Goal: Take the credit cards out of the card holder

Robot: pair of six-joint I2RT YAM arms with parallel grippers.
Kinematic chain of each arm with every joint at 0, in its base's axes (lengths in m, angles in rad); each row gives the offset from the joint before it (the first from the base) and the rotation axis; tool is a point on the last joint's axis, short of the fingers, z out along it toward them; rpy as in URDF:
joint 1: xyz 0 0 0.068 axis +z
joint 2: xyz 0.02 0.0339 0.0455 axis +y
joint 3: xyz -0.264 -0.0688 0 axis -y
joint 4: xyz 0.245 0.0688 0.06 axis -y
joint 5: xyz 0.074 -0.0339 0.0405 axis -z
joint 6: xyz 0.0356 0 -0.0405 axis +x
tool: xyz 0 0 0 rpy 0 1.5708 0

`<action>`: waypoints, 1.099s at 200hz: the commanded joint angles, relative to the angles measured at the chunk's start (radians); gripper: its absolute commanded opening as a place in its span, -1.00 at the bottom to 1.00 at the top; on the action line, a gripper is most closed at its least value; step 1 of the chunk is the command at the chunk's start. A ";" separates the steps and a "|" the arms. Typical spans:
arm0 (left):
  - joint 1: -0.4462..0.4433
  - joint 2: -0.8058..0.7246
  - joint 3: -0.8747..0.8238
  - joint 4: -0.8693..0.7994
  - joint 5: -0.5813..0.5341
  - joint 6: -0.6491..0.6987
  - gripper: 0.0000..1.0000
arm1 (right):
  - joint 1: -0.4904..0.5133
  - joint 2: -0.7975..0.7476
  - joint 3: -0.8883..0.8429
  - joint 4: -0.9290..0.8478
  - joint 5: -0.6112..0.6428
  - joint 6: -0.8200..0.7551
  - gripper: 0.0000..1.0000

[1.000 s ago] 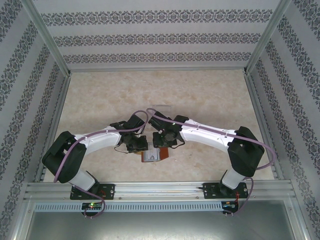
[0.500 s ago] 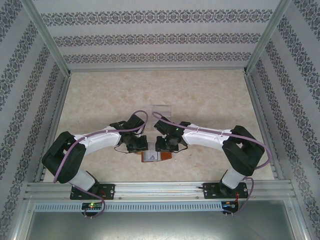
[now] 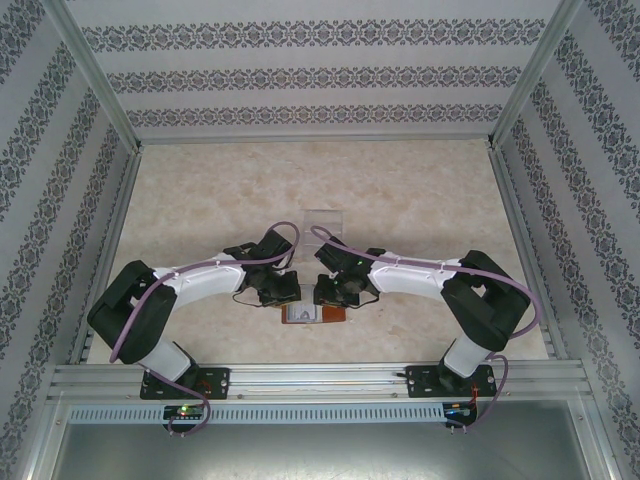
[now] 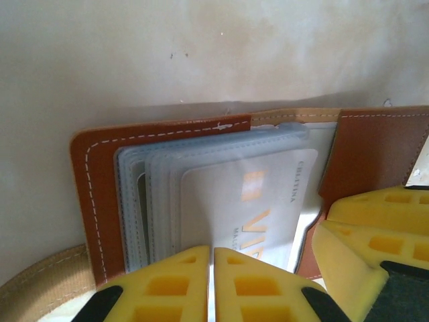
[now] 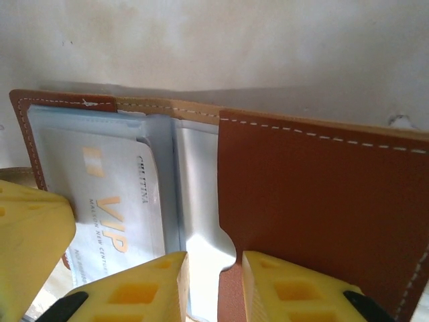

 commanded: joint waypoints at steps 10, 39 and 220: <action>-0.014 0.011 -0.004 0.020 -0.008 -0.004 -0.81 | -0.013 -0.038 -0.014 0.043 -0.017 0.018 -0.43; -0.013 0.030 -0.005 0.004 -0.018 0.010 -0.83 | -0.019 -0.046 -0.015 0.095 -0.052 0.011 -0.41; -0.013 0.003 -0.015 -0.022 -0.034 0.016 -0.87 | -0.031 -0.031 -0.014 0.149 -0.118 0.010 -0.40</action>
